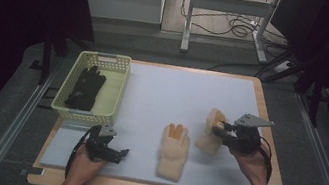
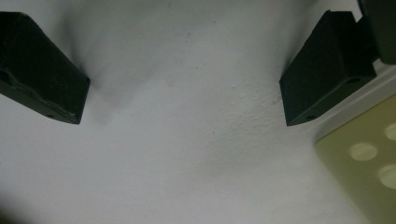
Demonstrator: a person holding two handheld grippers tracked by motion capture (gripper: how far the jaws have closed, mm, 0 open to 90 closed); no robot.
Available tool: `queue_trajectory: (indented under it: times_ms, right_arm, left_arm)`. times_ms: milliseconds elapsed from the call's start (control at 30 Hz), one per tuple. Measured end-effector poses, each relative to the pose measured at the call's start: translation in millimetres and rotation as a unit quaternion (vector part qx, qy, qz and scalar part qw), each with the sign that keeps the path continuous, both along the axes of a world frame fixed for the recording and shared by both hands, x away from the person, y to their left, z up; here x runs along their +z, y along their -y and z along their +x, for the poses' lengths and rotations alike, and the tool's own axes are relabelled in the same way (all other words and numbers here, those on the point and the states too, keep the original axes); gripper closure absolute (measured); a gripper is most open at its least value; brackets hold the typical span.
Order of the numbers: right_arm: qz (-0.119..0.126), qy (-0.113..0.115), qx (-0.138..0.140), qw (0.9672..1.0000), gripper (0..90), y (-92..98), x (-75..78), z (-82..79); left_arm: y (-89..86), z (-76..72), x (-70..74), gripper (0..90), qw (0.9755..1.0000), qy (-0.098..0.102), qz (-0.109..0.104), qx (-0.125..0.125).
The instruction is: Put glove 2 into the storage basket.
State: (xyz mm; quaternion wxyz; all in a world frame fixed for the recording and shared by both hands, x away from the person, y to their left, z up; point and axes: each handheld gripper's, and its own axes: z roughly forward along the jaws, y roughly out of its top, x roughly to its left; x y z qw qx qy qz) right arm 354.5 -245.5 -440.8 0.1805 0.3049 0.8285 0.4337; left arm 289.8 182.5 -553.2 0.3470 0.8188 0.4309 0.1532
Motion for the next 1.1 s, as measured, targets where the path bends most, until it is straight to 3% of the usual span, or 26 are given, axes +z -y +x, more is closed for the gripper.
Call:
queue_trajectory:
  times_ms: [200, 367, 467, 633, 733, 833, 933, 1100]
  right_arm:
    - [0.017, -0.012, 0.083, 0.9963, 60.7, -38.7, 6.4, -20.0]
    - [-0.005, -0.029, 0.134, 0.9906, 60.5, -74.6, -5.8, -25.7]
    - [-0.017, -0.046, 0.148, 0.9877, 60.3, -90.0, -17.7, -25.2]
    - [-0.032, -0.071, 0.154, 0.9849, 58.0, -103.6, -40.6, -22.8]
    - [-0.045, -0.072, 0.146, 0.9857, 51.9, -108.1, -52.8, -24.0]
    - [-0.043, -0.079, 0.141, 0.9859, 42.6, -110.5, -62.0, -25.4]
    - [-0.033, -0.081, 0.138, 0.9866, 34.9, -108.0, -58.5, -26.4]
    - [-0.009, -0.064, 0.112, 0.9915, 33.1, -85.3, -43.0, -24.6]
  left_arm:
    - [0.2, -0.1, -0.1, 1.7, 1.0000, 0.000, -0.002, 0.001]
    - [0.2, -0.1, -0.1, 1.8, 1.0000, 0.000, -0.002, 0.001]
    - [0.1, 0.0, -0.1, 1.7, 1.0000, 0.001, -0.001, 0.001]
    - [0.2, -0.1, -0.2, 1.7, 1.0000, 0.001, -0.002, 0.001]
    - [0.2, -0.1, -0.2, 1.7, 1.0000, 0.000, -0.002, 0.001]
    - [0.2, -0.1, -0.2, 1.7, 1.0000, 0.000, -0.002, 0.001]
    - [0.2, -0.1, -0.2, 1.7, 1.0000, 0.000, -0.002, 0.001]
    - [0.2, -0.1, -0.1, 1.8, 1.0000, 0.001, -0.002, 0.001]
